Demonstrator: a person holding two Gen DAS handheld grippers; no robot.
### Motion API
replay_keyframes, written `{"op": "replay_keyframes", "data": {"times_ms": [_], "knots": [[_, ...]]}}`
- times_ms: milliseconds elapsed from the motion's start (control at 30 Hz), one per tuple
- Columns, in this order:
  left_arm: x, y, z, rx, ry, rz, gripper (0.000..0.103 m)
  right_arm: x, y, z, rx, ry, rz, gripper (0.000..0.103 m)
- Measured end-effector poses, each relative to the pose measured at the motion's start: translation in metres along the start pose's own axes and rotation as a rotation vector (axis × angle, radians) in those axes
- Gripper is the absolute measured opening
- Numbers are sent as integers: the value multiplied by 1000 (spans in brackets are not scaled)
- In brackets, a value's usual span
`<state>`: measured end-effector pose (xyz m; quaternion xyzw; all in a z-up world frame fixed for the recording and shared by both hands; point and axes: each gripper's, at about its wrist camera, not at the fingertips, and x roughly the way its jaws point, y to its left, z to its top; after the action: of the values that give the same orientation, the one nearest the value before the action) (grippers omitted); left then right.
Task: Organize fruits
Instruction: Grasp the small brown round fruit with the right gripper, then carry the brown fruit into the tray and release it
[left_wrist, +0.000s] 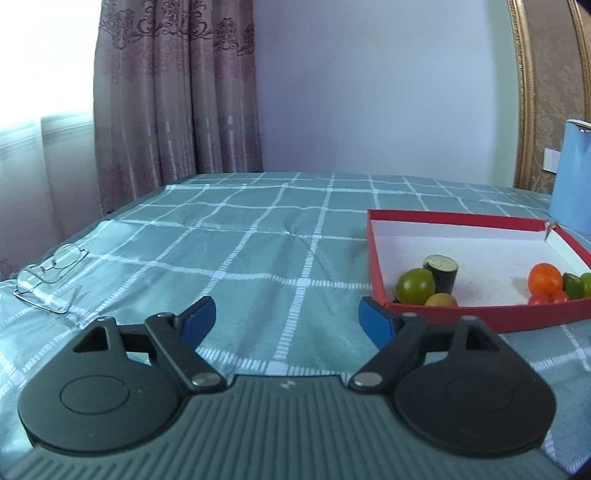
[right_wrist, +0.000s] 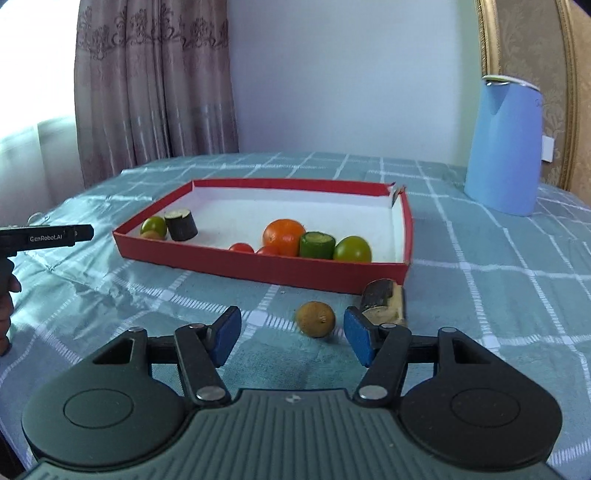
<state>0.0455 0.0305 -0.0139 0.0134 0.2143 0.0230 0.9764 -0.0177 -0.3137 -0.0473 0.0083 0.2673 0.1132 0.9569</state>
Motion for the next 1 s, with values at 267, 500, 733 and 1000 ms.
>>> {"op": "replay_keyframes", "data": {"times_ms": [267, 500, 733, 1000], "knots": [[1, 4, -2, -26, 7, -10, 83, 19, 4, 7, -4, 61, -24, 49], [1, 3, -2, -22, 3, -7, 83, 28, -3, 10, 30, 105, -50, 27], [2, 3, -2, -16, 4, 0, 83, 19, -2, 9, 53, 66, -17, 26], [2, 3, -3, -21, 8, 11, 83, 5, 30, 40, 41, -59, 95, 26]]}}
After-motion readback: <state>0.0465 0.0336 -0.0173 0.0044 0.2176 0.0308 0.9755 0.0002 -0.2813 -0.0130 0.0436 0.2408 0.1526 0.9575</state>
